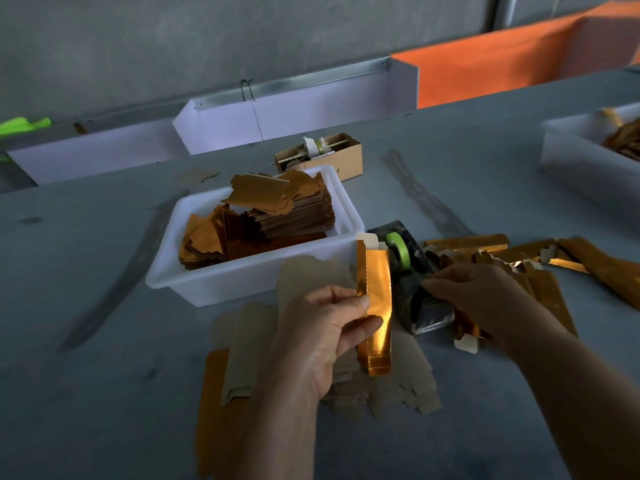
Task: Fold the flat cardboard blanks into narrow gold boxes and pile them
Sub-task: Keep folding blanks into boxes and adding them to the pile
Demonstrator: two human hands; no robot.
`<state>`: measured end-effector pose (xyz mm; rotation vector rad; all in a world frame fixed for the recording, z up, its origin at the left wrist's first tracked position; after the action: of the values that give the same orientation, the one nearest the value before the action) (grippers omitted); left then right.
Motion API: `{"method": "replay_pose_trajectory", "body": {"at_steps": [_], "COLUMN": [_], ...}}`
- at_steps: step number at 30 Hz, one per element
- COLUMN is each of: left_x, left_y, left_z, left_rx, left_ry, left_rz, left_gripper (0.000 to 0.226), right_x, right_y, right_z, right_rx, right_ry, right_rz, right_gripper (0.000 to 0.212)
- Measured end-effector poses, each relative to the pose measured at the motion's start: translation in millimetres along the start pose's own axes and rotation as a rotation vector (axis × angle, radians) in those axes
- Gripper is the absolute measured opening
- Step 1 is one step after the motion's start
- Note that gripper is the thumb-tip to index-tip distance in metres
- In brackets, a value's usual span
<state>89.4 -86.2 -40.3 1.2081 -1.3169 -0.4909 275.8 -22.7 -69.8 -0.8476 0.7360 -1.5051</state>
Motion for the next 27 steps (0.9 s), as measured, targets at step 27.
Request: {"method": "replay_pose_trajectory", "body": {"at_steps": [27], "left_x": [-1.5], "left_y": [-4.0], "left_z": [-31.2], "left_rx": [-0.283], "left_ry": [-0.262], "left_rz": [-0.161], "left_gripper": [0.01], "right_x": [33.7], "right_y": [8.6], "right_z": [-3.7], "right_rx": [0.014], "right_ry": [0.288], "right_rz": [0.095], "right_gripper": [0.018]}}
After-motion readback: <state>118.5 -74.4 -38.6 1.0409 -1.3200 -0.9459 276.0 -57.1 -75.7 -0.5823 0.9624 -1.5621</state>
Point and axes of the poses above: each hand's wrist, its own x-axis away from the middle knuckle, its own z-axis out of the back of the hand, y = z × x, the point moved 2 cm from there along -x, towards the middle knuckle, and after that the axes turned 8 degrees about y, right-handed, at the moved point
